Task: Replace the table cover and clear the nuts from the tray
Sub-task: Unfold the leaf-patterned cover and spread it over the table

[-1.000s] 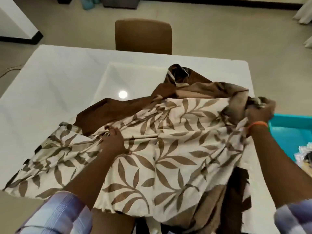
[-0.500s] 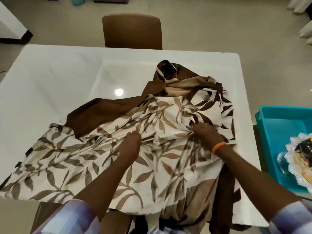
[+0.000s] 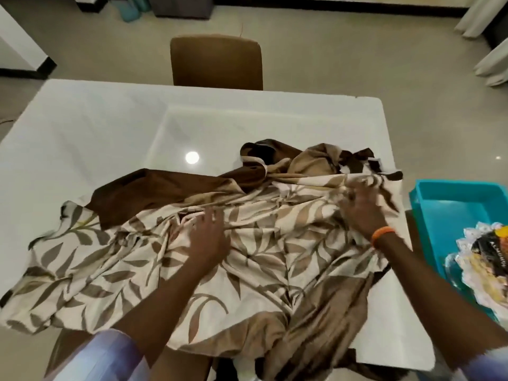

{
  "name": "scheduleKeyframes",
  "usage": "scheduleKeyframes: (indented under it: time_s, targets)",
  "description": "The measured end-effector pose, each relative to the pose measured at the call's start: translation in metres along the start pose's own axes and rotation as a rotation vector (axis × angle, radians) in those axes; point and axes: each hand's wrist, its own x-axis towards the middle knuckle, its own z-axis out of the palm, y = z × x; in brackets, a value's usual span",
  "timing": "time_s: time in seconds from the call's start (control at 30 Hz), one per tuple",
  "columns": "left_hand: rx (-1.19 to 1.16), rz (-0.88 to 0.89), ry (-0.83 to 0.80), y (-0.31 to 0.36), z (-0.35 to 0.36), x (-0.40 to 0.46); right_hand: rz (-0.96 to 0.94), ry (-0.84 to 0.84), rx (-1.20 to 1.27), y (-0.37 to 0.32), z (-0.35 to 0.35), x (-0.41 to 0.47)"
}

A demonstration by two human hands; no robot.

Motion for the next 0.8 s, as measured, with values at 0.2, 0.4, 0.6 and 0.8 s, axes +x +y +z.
scheduleKeyframes:
  time_s: [0.2,0.4,0.6,0.8]
  targets:
    - [0.043,0.132,-0.189,0.018,0.029,-0.01,-0.283,-0.446,-0.5,0.005,0.05,-0.026]
    - [-0.069,0.134,0.009,-0.037,0.008,0.036,-0.165,-0.103,-0.45,0.024,-0.03,0.027]
    - [0.173,0.06,0.042,-0.061,-0.022,0.038,0.204,0.4,-0.141,0.031,-0.089,0.05]
    - [0.055,-0.029,-0.06,-0.027,-0.007,0.024,0.259,0.265,0.144,0.013,-0.044,0.044]
